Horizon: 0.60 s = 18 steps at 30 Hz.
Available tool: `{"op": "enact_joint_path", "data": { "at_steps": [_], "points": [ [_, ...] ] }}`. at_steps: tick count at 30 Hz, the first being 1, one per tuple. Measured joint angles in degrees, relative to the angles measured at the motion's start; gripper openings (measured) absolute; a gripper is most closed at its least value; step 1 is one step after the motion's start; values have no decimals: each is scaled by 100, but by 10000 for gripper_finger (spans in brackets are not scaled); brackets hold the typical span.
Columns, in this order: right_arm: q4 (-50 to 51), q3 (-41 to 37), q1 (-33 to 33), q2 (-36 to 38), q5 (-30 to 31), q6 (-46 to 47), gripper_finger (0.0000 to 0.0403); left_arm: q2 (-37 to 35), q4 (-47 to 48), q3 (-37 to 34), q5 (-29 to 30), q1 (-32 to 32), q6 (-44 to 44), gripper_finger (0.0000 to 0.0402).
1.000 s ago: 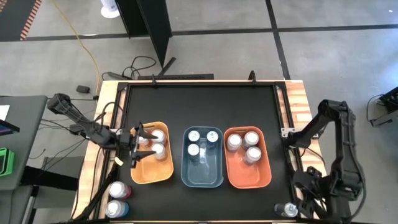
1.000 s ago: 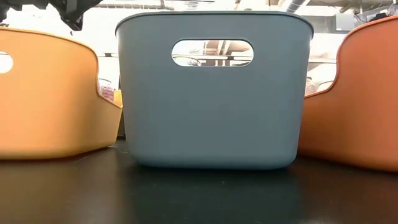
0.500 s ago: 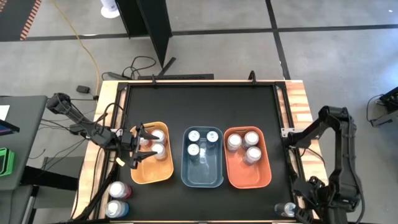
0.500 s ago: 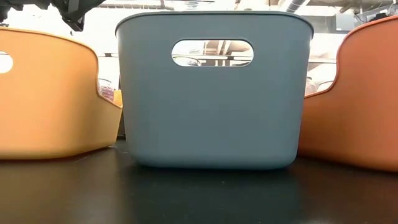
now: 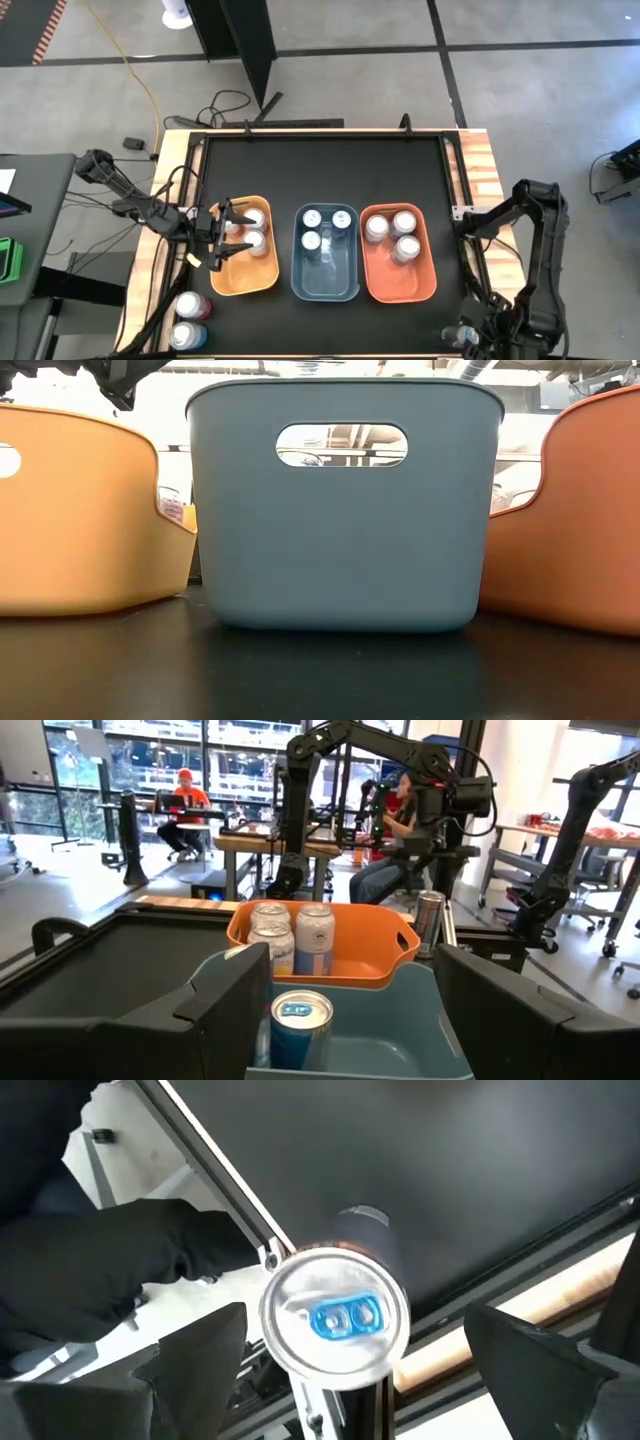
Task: Sort soda cans
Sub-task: Put the blue soda can into the blue bin
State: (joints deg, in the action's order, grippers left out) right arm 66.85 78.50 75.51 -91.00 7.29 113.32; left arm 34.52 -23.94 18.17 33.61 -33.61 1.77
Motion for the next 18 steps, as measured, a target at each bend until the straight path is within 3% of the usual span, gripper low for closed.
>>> {"op": "enact_joint_path", "data": {
  "at_steps": [18],
  "points": [
    [-84,-4,-151,-497,-278,-253,388,0,101,0,2,1,-11,277]
  ]
}}
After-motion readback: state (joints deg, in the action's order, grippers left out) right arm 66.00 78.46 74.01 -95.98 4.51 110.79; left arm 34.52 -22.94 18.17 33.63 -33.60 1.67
